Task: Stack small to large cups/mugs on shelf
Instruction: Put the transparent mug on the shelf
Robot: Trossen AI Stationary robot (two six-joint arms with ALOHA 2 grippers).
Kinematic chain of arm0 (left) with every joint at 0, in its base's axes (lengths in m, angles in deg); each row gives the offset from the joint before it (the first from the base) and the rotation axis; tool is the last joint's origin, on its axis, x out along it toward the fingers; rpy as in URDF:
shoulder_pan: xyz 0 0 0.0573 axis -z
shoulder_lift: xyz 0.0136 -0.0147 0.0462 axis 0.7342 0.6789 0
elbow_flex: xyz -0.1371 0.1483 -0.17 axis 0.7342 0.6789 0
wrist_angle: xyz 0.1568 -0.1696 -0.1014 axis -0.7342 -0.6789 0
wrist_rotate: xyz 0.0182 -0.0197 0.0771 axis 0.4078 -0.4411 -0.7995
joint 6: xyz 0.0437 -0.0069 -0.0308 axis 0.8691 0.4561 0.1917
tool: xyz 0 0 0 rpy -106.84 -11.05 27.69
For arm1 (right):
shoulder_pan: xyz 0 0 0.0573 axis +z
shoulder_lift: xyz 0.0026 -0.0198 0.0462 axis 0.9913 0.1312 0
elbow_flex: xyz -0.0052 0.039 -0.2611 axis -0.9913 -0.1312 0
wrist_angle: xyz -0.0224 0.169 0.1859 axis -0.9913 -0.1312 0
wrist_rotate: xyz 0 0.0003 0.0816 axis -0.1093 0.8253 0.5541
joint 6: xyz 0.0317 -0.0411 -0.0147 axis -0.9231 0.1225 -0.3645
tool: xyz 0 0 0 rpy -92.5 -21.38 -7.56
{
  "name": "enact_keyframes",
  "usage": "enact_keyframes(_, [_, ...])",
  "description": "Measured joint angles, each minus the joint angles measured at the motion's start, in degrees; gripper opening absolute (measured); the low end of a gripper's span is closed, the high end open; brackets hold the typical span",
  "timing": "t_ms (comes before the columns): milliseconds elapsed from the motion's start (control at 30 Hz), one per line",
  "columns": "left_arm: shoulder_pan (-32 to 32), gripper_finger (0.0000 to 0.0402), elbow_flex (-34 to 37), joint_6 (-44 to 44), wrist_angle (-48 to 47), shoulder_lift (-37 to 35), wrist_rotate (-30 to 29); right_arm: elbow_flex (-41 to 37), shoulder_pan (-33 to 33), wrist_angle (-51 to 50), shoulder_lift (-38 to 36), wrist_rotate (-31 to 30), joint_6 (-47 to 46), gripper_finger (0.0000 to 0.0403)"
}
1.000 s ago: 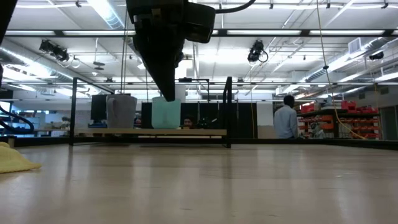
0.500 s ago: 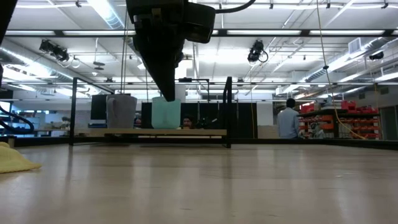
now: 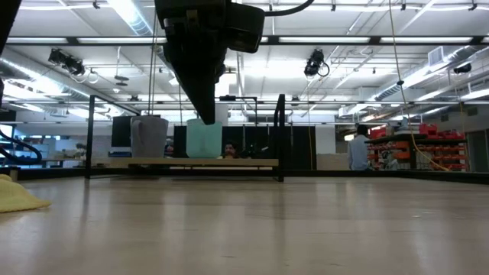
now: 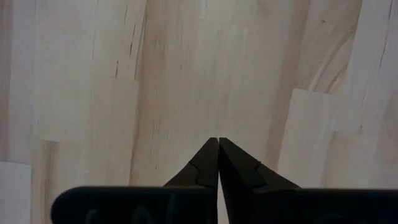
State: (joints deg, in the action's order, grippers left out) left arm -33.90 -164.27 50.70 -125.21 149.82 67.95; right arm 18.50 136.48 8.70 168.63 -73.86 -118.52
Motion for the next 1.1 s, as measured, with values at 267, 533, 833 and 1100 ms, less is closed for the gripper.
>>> enact_keyframes(267, [0.4, 0.0006, 0.0, 1.8, -0.1, 0.0, 0.0, 0.1, -3.4, -0.2, -1.5, -0.4, 0.0, 0.0003])
enact_keyframes(533, [3.8, 0.0021, 0.0, 1.8, -0.8, 0.0, -0.9, 0.2, -12.1, -1.4, -8.4, -5.1, 1.0, 0.0002])
enact_keyframes(833, [8.8, 0.0006, 0.0, -6.8, -9.0, 0.0, -13.1, 1.9, -29.2, -1.6, -18.8, -12.1, 11.1, 0.0000])
enact_keyframes(1100, [11.2, 0.0029, 0.0, -12.3, -10.7, 0.0, -14.6, 17.1, -44.7, -1.4, -17.5, -15.0, 32.3, 0.0000])
